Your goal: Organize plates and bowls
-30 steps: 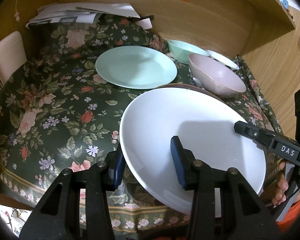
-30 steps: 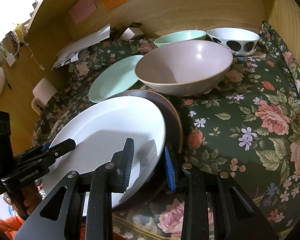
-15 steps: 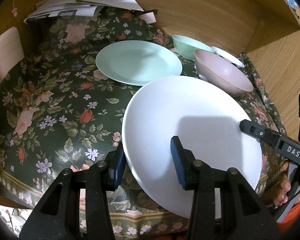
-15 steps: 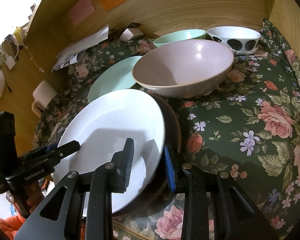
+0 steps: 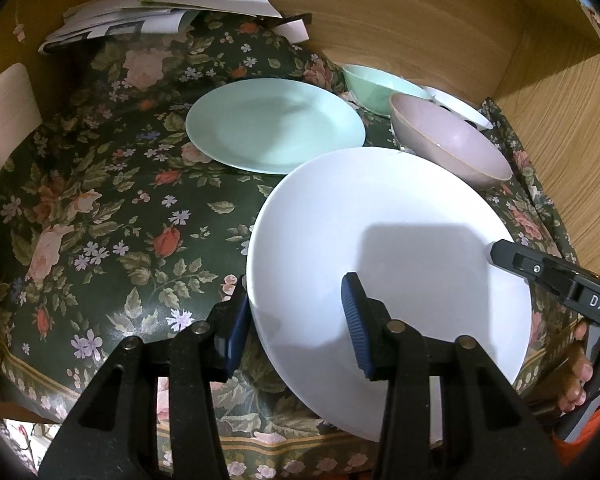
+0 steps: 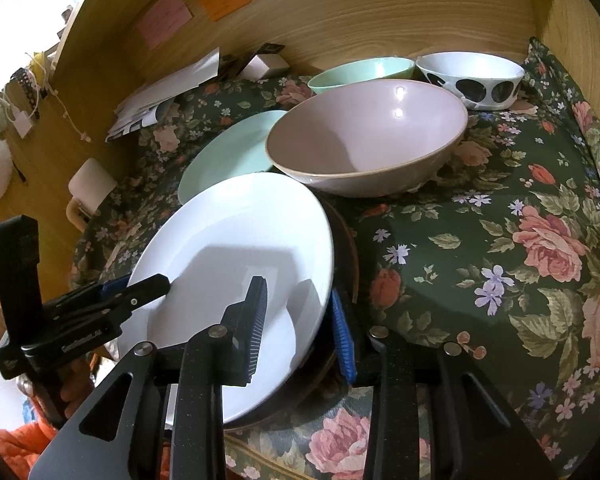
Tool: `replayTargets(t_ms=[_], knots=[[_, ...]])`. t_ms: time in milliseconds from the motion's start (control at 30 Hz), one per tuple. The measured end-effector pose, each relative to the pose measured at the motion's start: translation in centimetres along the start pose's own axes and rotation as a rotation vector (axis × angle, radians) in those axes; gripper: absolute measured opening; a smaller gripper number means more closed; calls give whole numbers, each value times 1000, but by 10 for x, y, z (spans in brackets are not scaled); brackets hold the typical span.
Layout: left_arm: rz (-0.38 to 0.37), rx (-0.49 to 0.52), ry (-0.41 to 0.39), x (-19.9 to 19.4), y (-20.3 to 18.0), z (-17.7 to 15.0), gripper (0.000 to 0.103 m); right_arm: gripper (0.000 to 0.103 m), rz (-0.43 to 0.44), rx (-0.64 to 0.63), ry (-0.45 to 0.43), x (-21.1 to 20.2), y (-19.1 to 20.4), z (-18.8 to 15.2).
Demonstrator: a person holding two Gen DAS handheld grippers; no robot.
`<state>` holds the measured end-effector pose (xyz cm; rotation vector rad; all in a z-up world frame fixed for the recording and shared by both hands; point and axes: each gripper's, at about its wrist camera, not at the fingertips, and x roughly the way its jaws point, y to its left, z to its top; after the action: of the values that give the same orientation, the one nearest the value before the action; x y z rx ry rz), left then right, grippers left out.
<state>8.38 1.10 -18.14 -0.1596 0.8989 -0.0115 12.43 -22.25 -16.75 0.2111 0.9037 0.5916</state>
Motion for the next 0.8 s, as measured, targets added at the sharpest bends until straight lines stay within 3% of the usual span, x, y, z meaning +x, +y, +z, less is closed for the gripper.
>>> replayTargets(t_ms=[333,600,700,800], knots=[[4,18,-3,3,-2,1,44,30,-36,-7,14,-3,5,3],[-8,30,-9,5,-2,3,44,30,-117,-68,17,-1,13,5],[-17,32,-11,5,-2,3,44,30,-186,-115,-10,-3,17,7],[-19,37,-20,4,-2,4,44,30,-177,-119,-19,-8,17,12]])
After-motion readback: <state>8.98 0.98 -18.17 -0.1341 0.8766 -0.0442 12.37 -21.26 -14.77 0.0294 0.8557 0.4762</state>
